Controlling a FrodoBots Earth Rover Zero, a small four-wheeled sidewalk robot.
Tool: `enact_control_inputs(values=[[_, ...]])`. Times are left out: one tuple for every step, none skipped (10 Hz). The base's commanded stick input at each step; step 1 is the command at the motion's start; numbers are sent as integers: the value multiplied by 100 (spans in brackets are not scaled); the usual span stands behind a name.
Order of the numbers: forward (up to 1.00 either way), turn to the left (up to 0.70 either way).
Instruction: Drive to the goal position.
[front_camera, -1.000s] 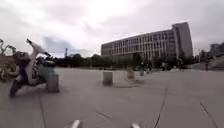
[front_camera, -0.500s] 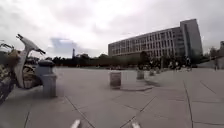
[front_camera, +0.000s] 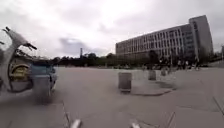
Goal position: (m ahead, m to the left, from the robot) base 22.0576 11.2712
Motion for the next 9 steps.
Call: enact_control_inputs(values=[[100, 13], [100, 13], [100, 13], [100, 13], [100, 12], [100, 12], [100, 12], [100, 12], [100, 1]])
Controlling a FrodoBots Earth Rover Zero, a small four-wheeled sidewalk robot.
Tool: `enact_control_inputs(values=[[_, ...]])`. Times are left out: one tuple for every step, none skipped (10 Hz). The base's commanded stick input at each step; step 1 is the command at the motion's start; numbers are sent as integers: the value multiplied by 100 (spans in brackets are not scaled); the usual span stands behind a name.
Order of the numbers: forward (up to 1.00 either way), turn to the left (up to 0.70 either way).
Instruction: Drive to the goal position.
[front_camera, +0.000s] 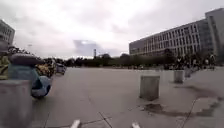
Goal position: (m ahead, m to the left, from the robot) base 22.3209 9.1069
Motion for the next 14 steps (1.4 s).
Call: enact_control_inputs(values=[[100, 0], [100, 0], [100, 0], [100, 0], [100, 0], [100, 0], [100, 0], [100, 0], [100, 0], [100, -18], [100, -7], [100, 0], [100, 0], [100, 0]])
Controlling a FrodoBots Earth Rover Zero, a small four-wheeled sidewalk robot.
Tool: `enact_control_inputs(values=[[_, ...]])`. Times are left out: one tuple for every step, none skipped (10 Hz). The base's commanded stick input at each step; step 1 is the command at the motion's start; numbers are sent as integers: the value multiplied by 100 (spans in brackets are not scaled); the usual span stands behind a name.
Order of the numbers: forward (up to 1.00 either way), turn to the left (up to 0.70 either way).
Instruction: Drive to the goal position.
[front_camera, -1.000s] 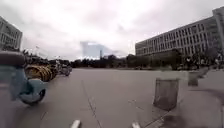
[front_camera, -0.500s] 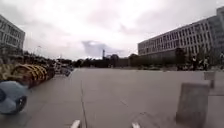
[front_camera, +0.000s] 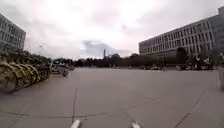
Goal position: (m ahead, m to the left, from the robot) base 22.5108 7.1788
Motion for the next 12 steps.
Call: enact_control_inputs(values=[[100, -2], [100, -5], [100, -1], [100, 0], [100, 0], [100, 0], [100, 17], [100, 34], [100, 14], [100, 0], [100, 0], [100, 19]])
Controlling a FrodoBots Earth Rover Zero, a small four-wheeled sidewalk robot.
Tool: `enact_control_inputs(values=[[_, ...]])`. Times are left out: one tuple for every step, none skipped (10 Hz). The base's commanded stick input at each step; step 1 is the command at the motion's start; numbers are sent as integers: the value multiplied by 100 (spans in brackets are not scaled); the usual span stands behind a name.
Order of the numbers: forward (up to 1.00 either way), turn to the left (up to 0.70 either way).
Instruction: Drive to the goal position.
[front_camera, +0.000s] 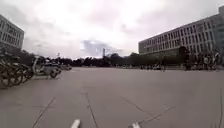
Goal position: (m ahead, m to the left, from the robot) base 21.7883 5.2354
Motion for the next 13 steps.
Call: enact_control_inputs(values=[[100, 26], [100, 0], [100, 14], [100, 40], [100, 30], [100, 0], [100, 0], [100, 0], [100, 0], [100, 0], [100, 0], [100, 0], [100, 0]])
